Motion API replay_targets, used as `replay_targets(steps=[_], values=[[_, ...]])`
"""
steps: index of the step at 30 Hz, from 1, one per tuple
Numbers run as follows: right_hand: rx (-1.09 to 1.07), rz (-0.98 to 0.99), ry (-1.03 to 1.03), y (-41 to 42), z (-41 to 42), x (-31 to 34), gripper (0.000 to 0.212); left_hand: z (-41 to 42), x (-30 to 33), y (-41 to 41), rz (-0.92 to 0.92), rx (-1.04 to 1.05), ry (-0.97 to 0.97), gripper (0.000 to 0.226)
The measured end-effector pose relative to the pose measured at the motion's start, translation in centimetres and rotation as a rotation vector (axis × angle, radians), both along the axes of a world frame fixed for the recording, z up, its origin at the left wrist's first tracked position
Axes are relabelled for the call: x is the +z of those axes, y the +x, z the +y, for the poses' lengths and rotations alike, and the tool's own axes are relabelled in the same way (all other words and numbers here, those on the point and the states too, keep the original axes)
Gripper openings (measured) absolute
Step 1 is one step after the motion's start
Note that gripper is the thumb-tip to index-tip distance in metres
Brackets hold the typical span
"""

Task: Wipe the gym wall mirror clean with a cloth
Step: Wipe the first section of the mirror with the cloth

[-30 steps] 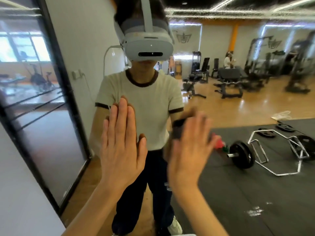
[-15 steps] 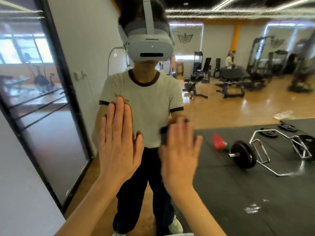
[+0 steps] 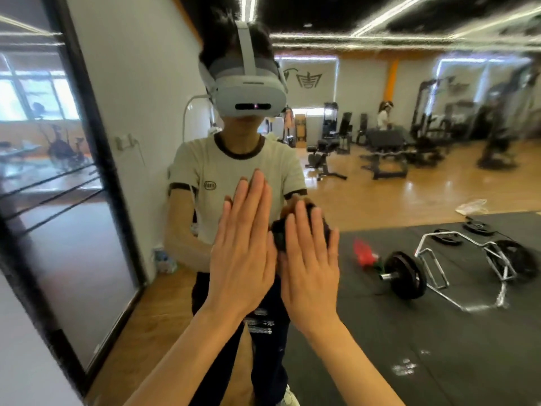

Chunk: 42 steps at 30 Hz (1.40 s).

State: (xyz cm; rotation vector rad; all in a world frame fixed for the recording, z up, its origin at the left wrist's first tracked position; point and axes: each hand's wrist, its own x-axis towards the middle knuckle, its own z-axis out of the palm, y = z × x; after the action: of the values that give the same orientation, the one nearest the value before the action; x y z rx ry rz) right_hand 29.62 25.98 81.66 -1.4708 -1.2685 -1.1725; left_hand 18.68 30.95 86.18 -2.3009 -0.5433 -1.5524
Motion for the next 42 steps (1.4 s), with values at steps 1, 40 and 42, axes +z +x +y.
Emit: replay_targets(steps=[1, 40, 42], values=[[0.001, -0.144, -0.065, 0.7, -0.3, 0.1, 0.065, 0.1, -0.1, 0.1, -0.001, 0.016, 0.006, 0.062], [-0.014, 0.417, 0.269, 12.2, -5.0, 7.2, 0.053, 0.0, -0.6, 1.0, -0.034, 0.119, -0.036, 0.077], [-0.006, 0.453, 0.271, 8.5, -3.6, 6.7, 0.053, -0.8, -0.7, 1.9, -0.062, 0.066, -0.033, 0.075]])
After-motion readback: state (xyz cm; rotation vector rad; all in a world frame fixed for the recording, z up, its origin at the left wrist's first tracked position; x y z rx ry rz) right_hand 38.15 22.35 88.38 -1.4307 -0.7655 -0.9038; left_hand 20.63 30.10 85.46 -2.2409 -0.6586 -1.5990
